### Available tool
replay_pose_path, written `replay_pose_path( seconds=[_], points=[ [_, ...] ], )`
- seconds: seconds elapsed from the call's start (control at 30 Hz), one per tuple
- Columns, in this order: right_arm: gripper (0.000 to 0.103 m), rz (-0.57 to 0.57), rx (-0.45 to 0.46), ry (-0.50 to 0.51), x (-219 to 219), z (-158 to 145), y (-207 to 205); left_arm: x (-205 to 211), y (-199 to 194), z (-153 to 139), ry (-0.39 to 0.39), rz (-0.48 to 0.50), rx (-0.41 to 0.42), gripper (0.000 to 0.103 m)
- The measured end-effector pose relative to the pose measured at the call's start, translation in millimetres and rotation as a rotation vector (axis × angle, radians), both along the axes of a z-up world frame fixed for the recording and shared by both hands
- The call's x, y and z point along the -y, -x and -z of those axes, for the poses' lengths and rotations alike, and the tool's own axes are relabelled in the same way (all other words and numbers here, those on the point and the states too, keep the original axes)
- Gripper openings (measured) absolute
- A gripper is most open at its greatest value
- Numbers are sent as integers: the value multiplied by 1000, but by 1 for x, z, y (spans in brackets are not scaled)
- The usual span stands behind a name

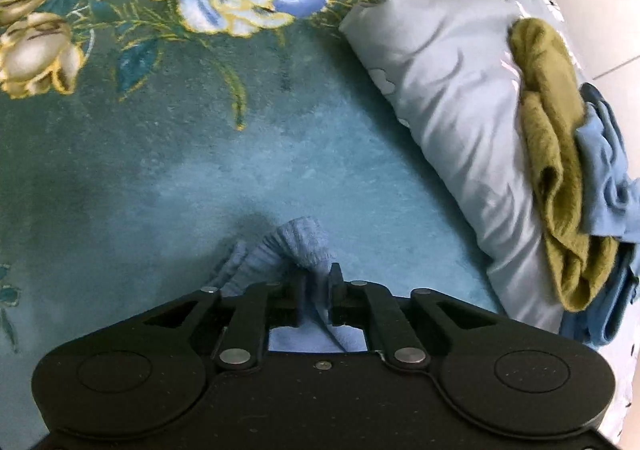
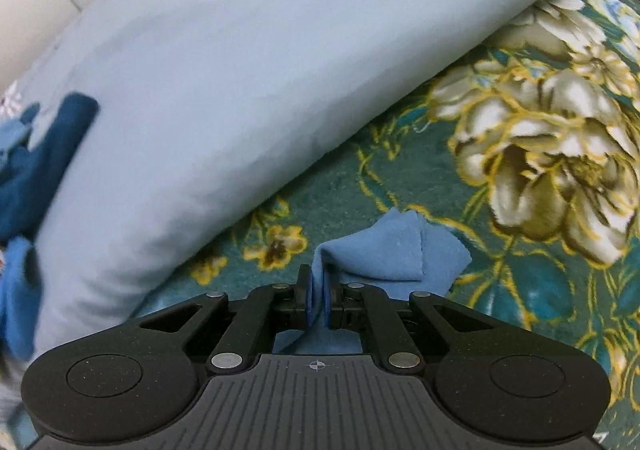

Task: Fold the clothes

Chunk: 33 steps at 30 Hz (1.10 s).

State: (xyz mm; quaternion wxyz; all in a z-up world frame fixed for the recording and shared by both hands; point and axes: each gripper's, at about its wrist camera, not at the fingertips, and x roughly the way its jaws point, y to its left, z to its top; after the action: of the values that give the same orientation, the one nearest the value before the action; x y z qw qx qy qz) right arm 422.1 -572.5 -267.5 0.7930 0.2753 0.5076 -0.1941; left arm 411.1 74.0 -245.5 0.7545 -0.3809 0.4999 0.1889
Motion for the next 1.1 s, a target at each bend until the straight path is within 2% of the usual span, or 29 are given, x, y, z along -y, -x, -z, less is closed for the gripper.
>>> replay_pose_path(
  seconds=[0.1,0.17,0.27,0.3,0.37,0.47,0.57,0.67,0.7,0.73,0.8,0.83,0.87,0.9,0.93,0.97,1.1],
  points=[
    [13,-33,31,-12,-2,-5,6,4,7,-9,21,24,18,36],
    [31,-38,70,-26,-1,-13,17,6,20,-21,15,27,34,47],
    [48,0,163,-19,4,-35,50,8,51,-37,-69,-25,41,63],
    [51,32,177,-10,7,-39,64,9,62,-38,-87,-50,33,69],
    [55,94,171,-40,13,-33,86,7,82,-29,-81,-102,5,69],
    [56,194,140,-147,21,-7,106,3,97,-4,3,-159,-31,69],
    [56,284,177,-226,22,11,112,1,102,11,42,-207,-6,69],
    [53,300,205,-230,18,14,107,0,103,20,71,-252,17,69],
    [47,293,217,-235,17,15,105,1,103,22,77,-267,34,69],
    [33,293,222,-251,17,16,103,2,104,23,83,-286,50,68],
    [22,311,224,-287,18,17,97,2,104,23,93,-307,70,65],
    [11,324,228,-294,19,17,94,2,103,23,97,-315,79,62],
    [9,326,232,-294,19,15,92,1,102,23,100,-319,90,50],
    [8,318,236,-289,17,13,90,1,101,22,96,-318,102,32],
    [8,306,236,-274,14,10,89,1,99,19,88,-318,111,27],
    [8,293,233,-254,12,6,88,0,96,16,79,-319,120,16],
    [7,281,244,-212,5,-12,94,-4,89,0,43,-309,158,10]
  ],
)
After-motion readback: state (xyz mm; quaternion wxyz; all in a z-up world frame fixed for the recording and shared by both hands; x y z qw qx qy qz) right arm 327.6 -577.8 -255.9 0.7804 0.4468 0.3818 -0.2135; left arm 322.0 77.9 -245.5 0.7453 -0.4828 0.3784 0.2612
